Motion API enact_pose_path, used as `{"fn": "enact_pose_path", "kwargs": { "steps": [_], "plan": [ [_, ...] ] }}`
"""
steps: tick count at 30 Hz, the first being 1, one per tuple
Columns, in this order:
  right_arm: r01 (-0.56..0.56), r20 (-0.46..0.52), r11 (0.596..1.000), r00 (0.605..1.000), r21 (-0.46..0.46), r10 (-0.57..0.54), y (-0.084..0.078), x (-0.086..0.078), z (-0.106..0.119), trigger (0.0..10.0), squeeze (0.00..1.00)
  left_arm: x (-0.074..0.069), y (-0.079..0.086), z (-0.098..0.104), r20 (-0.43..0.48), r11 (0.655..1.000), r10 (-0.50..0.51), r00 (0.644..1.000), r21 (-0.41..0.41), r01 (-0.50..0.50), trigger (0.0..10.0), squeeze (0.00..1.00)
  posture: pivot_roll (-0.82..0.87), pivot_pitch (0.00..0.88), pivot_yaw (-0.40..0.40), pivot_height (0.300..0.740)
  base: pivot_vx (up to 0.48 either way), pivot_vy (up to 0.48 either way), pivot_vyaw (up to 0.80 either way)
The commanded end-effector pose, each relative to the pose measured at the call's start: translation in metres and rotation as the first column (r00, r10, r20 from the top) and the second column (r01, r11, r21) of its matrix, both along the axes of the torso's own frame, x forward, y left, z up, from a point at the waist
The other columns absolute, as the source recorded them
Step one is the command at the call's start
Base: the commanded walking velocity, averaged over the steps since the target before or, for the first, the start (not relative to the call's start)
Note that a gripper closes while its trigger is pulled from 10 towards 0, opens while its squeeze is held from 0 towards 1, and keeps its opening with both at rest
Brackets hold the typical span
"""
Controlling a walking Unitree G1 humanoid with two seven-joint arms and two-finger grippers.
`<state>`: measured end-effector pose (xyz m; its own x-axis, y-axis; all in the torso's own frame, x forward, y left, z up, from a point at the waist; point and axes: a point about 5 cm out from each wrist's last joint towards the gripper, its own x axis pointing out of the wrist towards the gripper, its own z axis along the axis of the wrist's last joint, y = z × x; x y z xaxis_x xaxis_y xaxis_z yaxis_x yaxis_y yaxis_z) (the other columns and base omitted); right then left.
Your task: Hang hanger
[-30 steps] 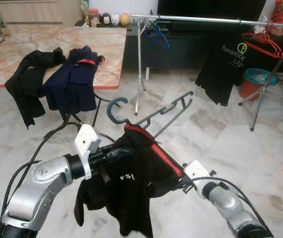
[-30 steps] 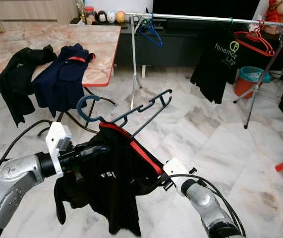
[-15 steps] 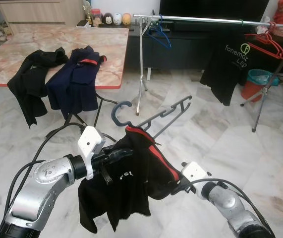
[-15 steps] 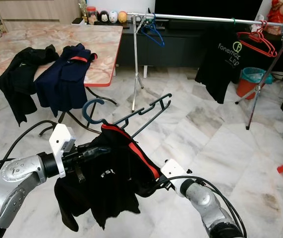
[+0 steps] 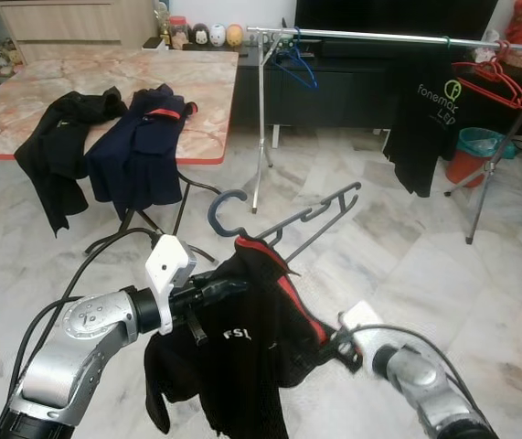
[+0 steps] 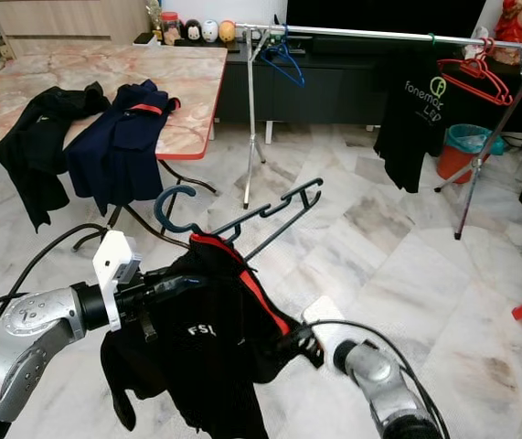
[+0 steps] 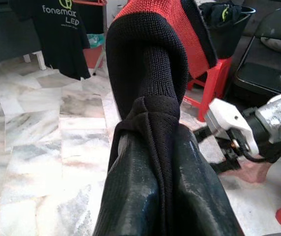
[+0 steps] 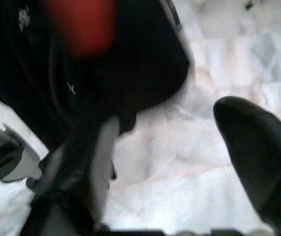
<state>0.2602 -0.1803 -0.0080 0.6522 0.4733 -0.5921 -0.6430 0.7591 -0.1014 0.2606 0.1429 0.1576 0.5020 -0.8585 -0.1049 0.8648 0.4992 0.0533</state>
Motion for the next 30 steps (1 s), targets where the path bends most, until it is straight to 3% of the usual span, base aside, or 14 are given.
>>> {"fn": "enact_pose_path", "kwargs": {
  "steps": [1,7,9,10,11,12,13,14,16,20,25,30],
  "plan": [
    [0.001,0.022,1.000,1.000,0.002,-0.001,-0.002,0.005,0.007,10.0,1.00,-0.002,-0.002,0.005,0.019,1.000,-0.025,1.000,-0.008,0.025,10.0,0.00,0.08,0.000,-0.010,0.740,0.000,0.000,0.00],
    [-0.007,-0.031,0.995,0.999,0.098,0.010,0.001,0.004,0.008,10.0,1.00,-0.004,-0.005,0.003,0.008,0.999,-0.035,0.999,-0.010,0.035,10.0,0.00,0.08,0.000,-0.008,0.740,0.000,0.000,0.00],
    [-0.011,-0.032,0.995,0.999,0.100,0.014,0.001,0.004,0.009,10.0,1.00,-0.004,-0.005,0.003,0.007,0.999,-0.036,0.999,-0.010,0.036,10.0,0.00,0.08,0.000,-0.008,0.740,0.000,0.000,0.00],
    [-0.005,0.033,0.998,0.999,0.061,0.003,-0.001,0.005,0.012,10.0,1.00,-0.005,-0.005,0.000,0.000,0.999,-0.041,0.999,0.014,0.041,10.0,0.00,0.09,0.000,-0.008,0.740,0.000,0.000,0.00],
    [-0.005,0.033,0.998,0.999,0.061,0.003,-0.001,0.005,0.012,10.0,1.00,-0.005,-0.005,0.000,0.000,0.999,-0.041,0.999,0.014,0.041,10.0,0.00,0.09,0.000,-0.008,0.740,0.000,0.000,0.00],
    [0.018,0.092,0.999,0.996,0.028,-0.020,-0.005,0.008,0.016,10.0,0.43,-0.005,-0.003,-0.005,0.001,0.997,-0.035,0.999,0.064,0.035,10.0,0.00,0.09,0.000,-0.008,0.740,0.000,0.000,0.00],
    [0.027,0.116,0.999,0.993,0.032,-0.031,-0.008,0.009,0.019,10.0,0.00,-0.004,-0.002,-0.009,0.004,0.995,-0.022,1.000,0.097,0.021,10.0,0.00,0.09,0.000,-0.008,0.740,0.000,0.000,0.00],
    [0.027,0.116,0.999,0.993,0.032,-0.031,-0.008,0.009,0.019,10.0,0.00,-0.004,-0.002,-0.009,0.004,0.995,-0.022,1.000,0.097,0.021,10.0,0.00,0.09,0.000,-0.008,0.740,0.000,0.000,0.00],
    [0.003,0.160,1.000,0.987,0.026,-0.008,-0.014,0.010,0.029,10.0,0.00,0.000,0.002,-0.016,0.009,0.985,0.004,1.000,0.170,-0.006,10.0,0.00,0.08,0.000,-0.005,0.740,0.000,0.000,0.00],
    [-0.175,0.136,0.984,0.976,0.040,0.168,-0.016,-0.003,0.043,10.0,0.00,0.001,0.006,-0.028,0.004,0.960,-0.007,1.000,0.281,0.006,10.0,0.00,0.07,0.000,-0.001,0.740,0.000,0.000,0.00],
    [-0.369,0.086,0.927,0.928,0.066,0.363,-0.016,-0.020,0.059,10.0,0.00,0.004,0.011,-0.038,-0.005,0.934,0.007,1.000,0.357,-0.005,10.0,0.00,0.07,0.000,-0.001,0.740,0.000,0.000,0.00],
    [-0.400,0.098,0.915,0.914,0.061,0.393,-0.017,-0.020,0.071,10.0,0.00,0.001,0.010,-0.043,-0.009,0.916,-0.035,0.999,0.401,0.035,10.0,0.00,0.08,0.000,0.000,0.740,0.000,0.000,0.00]
  ]
}}
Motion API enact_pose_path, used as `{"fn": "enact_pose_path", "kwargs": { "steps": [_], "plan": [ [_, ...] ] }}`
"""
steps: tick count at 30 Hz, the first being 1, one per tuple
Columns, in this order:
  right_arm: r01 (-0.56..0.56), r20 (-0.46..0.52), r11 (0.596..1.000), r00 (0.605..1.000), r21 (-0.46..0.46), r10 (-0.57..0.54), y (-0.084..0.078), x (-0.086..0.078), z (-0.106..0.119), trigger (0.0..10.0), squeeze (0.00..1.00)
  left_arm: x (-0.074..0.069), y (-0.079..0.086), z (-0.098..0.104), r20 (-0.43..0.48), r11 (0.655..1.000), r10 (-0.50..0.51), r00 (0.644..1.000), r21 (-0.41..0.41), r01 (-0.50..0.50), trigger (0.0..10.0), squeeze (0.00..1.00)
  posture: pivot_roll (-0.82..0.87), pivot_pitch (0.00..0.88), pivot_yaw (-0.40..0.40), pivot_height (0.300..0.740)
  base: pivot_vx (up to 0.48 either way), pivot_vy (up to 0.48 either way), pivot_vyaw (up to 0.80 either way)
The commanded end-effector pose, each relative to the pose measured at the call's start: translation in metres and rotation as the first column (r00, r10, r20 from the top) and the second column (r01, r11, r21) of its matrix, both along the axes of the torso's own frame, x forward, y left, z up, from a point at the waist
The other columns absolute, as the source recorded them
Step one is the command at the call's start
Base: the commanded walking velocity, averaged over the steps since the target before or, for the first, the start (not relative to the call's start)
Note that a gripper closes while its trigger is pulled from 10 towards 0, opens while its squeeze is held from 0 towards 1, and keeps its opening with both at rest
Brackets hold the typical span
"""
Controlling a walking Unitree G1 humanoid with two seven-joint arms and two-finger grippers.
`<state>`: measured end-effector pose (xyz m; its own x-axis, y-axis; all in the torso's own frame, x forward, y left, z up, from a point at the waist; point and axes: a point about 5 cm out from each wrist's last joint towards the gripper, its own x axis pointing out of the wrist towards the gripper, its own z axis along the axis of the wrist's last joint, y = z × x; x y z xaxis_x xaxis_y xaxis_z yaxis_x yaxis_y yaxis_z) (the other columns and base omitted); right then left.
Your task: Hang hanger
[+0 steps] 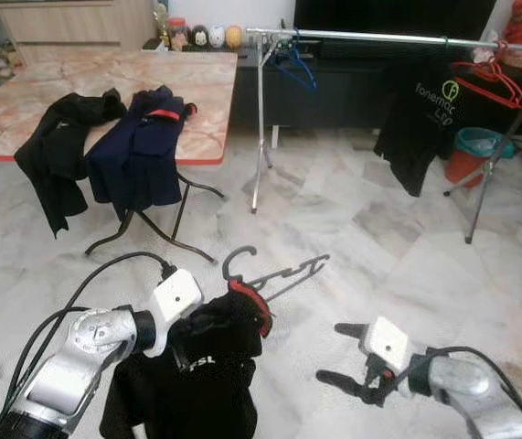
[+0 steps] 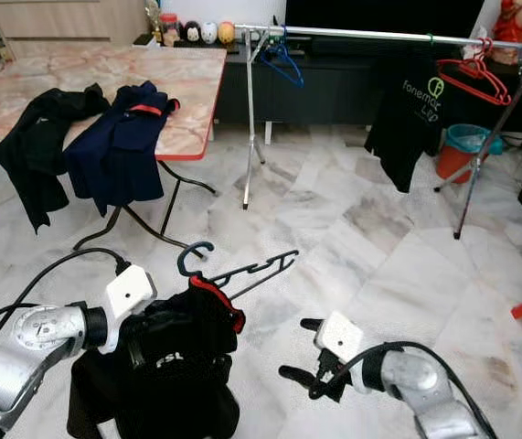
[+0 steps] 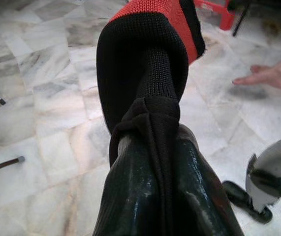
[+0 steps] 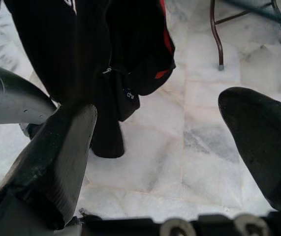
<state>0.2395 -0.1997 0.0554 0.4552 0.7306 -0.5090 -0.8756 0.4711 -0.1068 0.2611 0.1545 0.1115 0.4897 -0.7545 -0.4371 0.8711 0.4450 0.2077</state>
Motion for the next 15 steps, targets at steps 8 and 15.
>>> {"fn": "enact_pose_path", "kwargs": {
  "steps": [8,15],
  "plan": [
    [-0.110,0.019,0.991,0.994,0.079,0.109,0.003,0.006,0.031,10.0,0.00,-0.023,0.001,0.013,-0.105,0.965,-0.251,0.962,0.051,0.257,10.0,0.00,0.08,0.000,0.001,0.740,0.000,0.000,0.00],
    [-0.172,-0.015,0.978,0.984,0.115,0.175,0.004,0.010,0.034,10.0,0.00,-0.039,0.003,0.021,-0.181,0.904,-0.401,0.898,0.077,0.420,10.0,0.00,0.09,0.000,0.001,0.740,0.000,0.000,0.00]
  ]
}}
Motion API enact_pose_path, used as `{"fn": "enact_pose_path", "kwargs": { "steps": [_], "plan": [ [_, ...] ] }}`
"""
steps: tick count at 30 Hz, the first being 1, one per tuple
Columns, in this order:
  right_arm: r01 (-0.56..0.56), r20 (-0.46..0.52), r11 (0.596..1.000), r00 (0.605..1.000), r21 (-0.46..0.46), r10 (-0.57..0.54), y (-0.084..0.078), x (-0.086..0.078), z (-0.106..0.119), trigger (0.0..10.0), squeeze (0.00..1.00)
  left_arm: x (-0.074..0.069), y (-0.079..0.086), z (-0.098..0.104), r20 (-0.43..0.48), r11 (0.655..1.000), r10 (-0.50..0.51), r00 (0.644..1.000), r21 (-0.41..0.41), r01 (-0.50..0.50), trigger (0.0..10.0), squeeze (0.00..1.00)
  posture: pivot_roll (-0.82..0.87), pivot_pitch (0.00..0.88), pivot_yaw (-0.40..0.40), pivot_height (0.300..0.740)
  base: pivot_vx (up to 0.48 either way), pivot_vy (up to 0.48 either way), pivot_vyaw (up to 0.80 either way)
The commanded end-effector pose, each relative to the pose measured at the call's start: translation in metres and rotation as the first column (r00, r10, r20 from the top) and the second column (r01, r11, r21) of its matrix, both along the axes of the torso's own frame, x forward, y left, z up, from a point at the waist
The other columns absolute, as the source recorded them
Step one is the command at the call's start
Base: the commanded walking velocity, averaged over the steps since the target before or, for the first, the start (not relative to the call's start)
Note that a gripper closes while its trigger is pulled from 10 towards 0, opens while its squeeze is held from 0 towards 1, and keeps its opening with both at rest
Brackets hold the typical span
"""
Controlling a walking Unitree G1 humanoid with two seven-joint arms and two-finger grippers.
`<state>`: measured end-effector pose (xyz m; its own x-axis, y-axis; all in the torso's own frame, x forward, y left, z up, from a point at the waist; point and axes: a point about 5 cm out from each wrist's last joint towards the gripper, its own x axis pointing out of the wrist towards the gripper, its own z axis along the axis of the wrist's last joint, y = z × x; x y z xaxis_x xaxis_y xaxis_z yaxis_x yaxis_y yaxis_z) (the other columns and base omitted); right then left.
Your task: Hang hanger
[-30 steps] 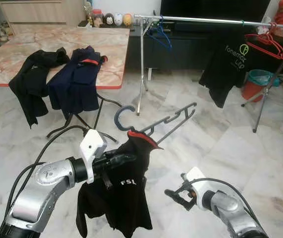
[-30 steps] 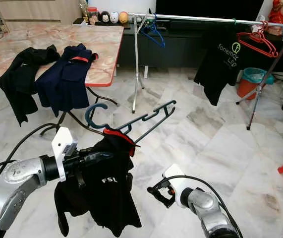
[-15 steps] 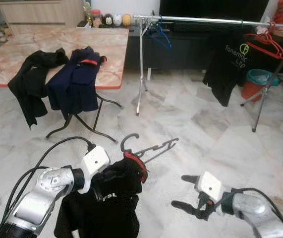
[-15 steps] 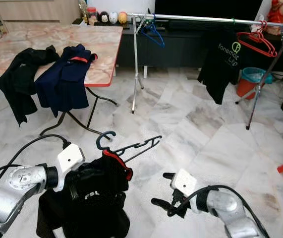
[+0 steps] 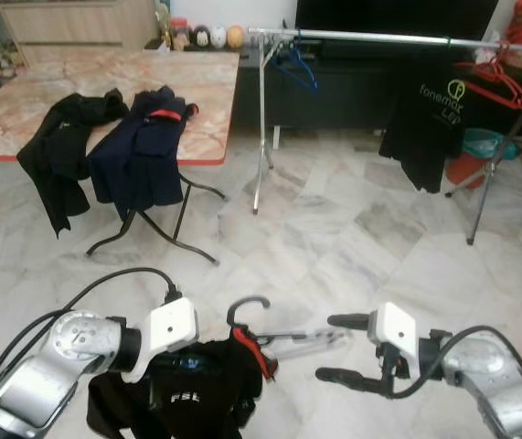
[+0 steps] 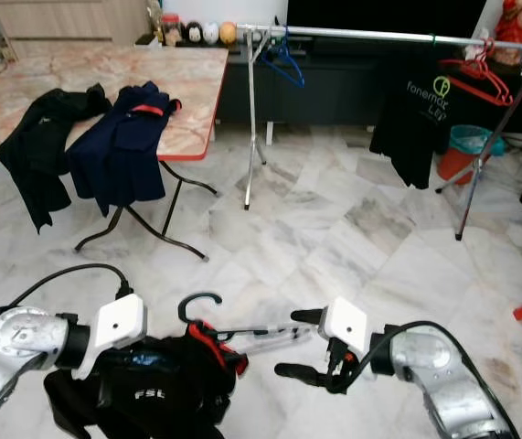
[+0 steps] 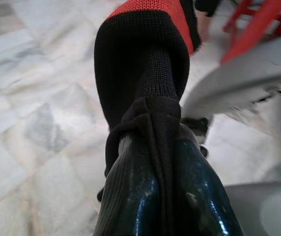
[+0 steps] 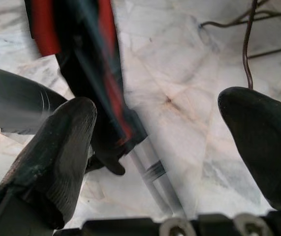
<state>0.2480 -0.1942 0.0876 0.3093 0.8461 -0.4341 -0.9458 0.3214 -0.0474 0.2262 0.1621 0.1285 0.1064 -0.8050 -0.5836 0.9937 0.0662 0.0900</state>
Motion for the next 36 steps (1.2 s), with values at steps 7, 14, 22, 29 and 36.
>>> {"fn": "enact_pose_path", "kwargs": {
  "steps": [7,14,22,29,36],
  "plan": [
    [-0.065,-0.094,0.990,0.993,0.125,0.077,0.000,0.002,0.007,10.0,0.00,-0.008,-0.011,0.010,-0.033,0.988,-0.154,0.988,0.003,0.154,10.0,0.00,0.10,0.000,-0.003,0.740,0.000,0.000,0.00],
    [-0.116,-0.165,0.976,0.975,0.184,0.147,0.007,0.001,0.004,10.0,0.00,0.001,-0.014,0.011,-0.037,0.981,-0.190,0.981,0.019,0.191,10.0,0.00,0.10,0.000,0.006,0.740,0.000,0.000,0.00],
    [-0.133,-0.129,0.987,0.981,0.094,0.145,0.009,0.003,-0.004,10.0,0.00,0.004,-0.016,0.009,-0.041,0.982,-0.188,0.981,0.020,0.189,10.0,0.00,0.09,0.000,0.012,0.740,0.000,0.000,0.00],
    [-0.067,-0.005,0.980,0.998,0.189,0.069,0.013,0.018,0.014,10.0,0.00,0.013,-0.019,0.009,0.000,0.991,-0.133,0.991,0.008,0.133,10.0,0.00,0.09,0.000,0.014,0.740,0.000,0.000,0.00],
    [-0.062,0.016,0.962,0.998,0.267,0.060,0.017,0.022,0.025,10.0,0.00,0.011,-0.019,0.007,-0.024,0.989,-0.150,0.988,0.007,0.150,10.0,0.00,0.09,0.000,0.013,0.740,0.000,0.000,0.00]
  ]
}}
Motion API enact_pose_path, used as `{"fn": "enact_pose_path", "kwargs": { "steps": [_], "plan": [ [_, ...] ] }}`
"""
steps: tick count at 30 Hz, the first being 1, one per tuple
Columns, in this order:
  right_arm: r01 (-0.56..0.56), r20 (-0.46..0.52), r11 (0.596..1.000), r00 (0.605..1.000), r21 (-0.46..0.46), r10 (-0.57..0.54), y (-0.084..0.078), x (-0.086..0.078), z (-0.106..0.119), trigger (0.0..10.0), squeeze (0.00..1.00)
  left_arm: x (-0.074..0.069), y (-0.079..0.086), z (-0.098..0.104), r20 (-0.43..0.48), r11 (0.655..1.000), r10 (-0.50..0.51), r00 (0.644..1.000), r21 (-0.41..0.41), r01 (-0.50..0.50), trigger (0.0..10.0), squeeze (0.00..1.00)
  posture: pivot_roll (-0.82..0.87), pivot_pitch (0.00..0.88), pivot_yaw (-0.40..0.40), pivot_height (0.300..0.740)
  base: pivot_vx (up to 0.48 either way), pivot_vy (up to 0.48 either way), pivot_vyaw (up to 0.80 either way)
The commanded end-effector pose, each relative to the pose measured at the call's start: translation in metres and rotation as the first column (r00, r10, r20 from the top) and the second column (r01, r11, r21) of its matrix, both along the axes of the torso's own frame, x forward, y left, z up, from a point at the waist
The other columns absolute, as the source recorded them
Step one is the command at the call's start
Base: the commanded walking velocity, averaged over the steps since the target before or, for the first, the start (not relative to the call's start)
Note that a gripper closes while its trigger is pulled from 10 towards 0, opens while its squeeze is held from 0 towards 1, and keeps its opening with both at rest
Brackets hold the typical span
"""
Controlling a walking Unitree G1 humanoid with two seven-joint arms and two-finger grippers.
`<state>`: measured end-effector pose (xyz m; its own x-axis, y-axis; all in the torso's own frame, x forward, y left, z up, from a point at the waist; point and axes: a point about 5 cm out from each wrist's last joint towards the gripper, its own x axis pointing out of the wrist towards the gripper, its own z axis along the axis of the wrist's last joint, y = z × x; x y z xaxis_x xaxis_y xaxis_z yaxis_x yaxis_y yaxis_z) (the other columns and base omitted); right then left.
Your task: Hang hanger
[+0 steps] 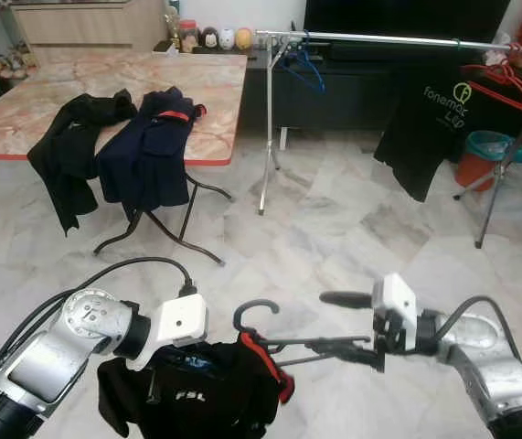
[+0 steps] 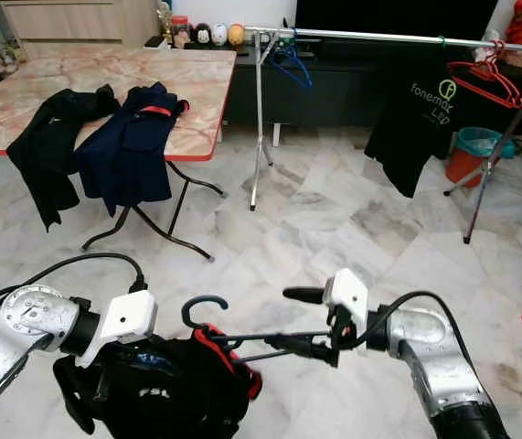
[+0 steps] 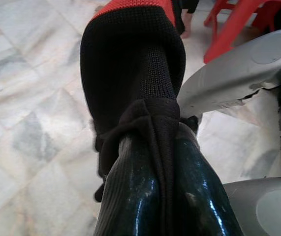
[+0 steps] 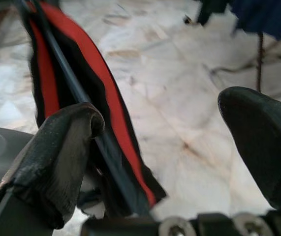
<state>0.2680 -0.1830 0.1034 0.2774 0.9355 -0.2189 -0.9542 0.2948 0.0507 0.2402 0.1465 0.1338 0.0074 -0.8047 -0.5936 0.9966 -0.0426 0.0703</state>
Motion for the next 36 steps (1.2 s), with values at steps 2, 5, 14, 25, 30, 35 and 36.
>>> {"fn": "enact_pose_path", "kwargs": {
  "steps": [2,5,14,25,30,35,36],
  "plan": [
    [-0.022,0.035,0.999,0.999,0.028,0.021,0.006,0.003,0.008,10.0,0.00,-0.003,-0.003,0.002,-0.003,0.999,-0.043,0.999,0.000,0.043,10.0,0.00,0.09,0.000,0.012,0.740,0.000,0.000,0.00],
    [-0.010,0.038,0.999,0.999,0.042,0.008,0.005,0.005,0.009,10.0,0.00,-0.003,-0.003,0.001,-0.006,0.999,-0.042,0.999,0.001,0.042,10.0,0.00,0.09,0.000,0.011,0.740,0.000,0.000,0.00],
    [-0.141,-0.032,0.989,0.990,-0.042,0.140,0.004,-0.007,0.000,10.0,0.00,-0.005,-0.002,0.001,-0.016,0.998,-0.055,0.998,0.009,0.055,10.0,0.00,0.09,0.000,0.010,0.740,0.000,0.000,0.00],
    [-0.158,-0.018,0.979,0.987,-0.127,0.157,0.012,-0.003,-0.012,10.0,0.00,-0.001,-0.005,0.006,-0.016,0.997,-0.073,0.997,0.008,0.073,10.0,0.00,0.10,0.000,0.019,0.740,0.000,0.000,0.00],
    [-0.224,-0.047,0.971,0.974,-0.080,0.221,0.021,-0.009,-0.010,10.0,0.00,0.005,-0.009,0.008,-0.004,0.999,-0.053,0.999,-0.003,0.053,10.0,0.00,0.10,0.000,0.025,0.740,0.000,0.000,0.00],
    [-0.260,-0.063,0.964,0.965,-0.057,0.257,0.026,-0.015,-0.012,10.0,0.00,0.005,-0.010,0.009,-0.009,0.999,-0.053,0.999,-0.010,0.053,10.0,0.00,0.10,0.009,0.031,0.740,0.000,0.000,0.00],
    [-0.260,-0.063,0.964,0.965,-0.057,0.257,0.026,-0.015,-0.012,10.0,0.00,0.005,-0.010,0.009,-0.009,0.999,-0.053,0.999,-0.010,0.053,10.0,0.00,0.10,0.009,0.031,0.740,0.000,0.000,0.00]
  ]
}}
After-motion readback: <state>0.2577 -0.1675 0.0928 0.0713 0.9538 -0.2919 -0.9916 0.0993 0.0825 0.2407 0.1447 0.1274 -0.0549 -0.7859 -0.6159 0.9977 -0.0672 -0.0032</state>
